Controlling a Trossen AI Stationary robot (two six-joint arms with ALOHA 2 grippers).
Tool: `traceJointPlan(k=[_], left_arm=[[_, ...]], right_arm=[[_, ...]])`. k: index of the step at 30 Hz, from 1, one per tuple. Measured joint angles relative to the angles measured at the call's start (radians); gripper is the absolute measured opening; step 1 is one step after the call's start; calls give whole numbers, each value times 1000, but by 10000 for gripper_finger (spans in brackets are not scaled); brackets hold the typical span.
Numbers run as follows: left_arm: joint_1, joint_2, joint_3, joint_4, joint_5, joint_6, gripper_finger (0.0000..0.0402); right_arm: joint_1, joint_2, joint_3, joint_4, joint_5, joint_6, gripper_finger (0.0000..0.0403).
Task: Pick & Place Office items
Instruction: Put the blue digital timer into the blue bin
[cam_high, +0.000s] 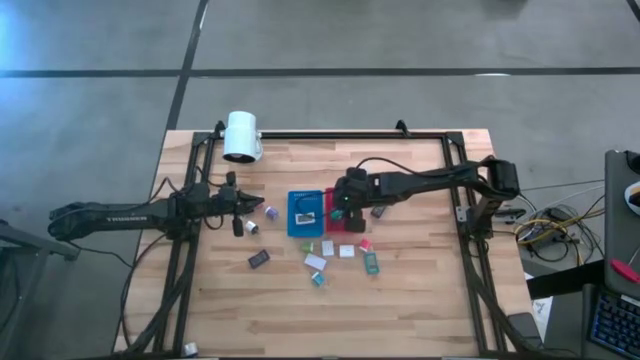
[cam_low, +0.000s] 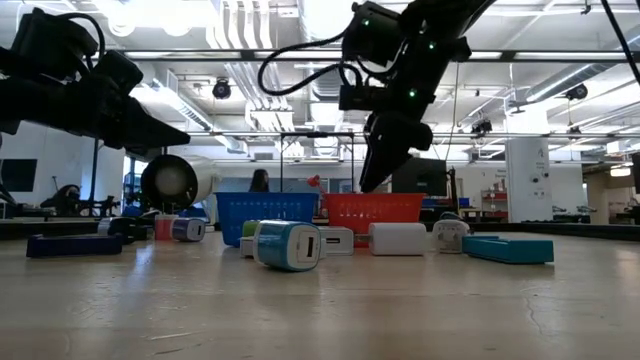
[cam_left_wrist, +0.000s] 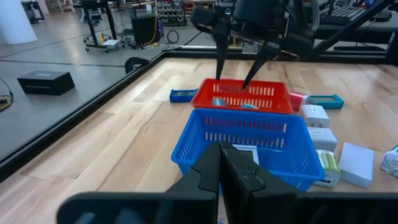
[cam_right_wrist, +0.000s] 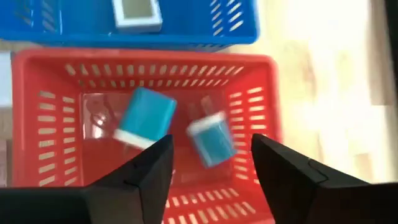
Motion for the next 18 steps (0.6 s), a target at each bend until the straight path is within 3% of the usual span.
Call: traceJointPlan(k=[5, 7, 11, 18], left_arm=[[0, 0, 0, 0, 0, 0, 13], [0, 0, 0, 0, 0, 0, 13], [0, 1, 0, 0, 0, 0, 14], [0, 1, 0, 0, 0, -12, 13]], right_arm=[[0, -89, -25, 37, 35, 42, 223], [4, -170, -77, 192, -37, 47, 221], [10, -384, -246, 600, -300, 30, 206], [9, -781, -512, 852, -302, 48, 153]])
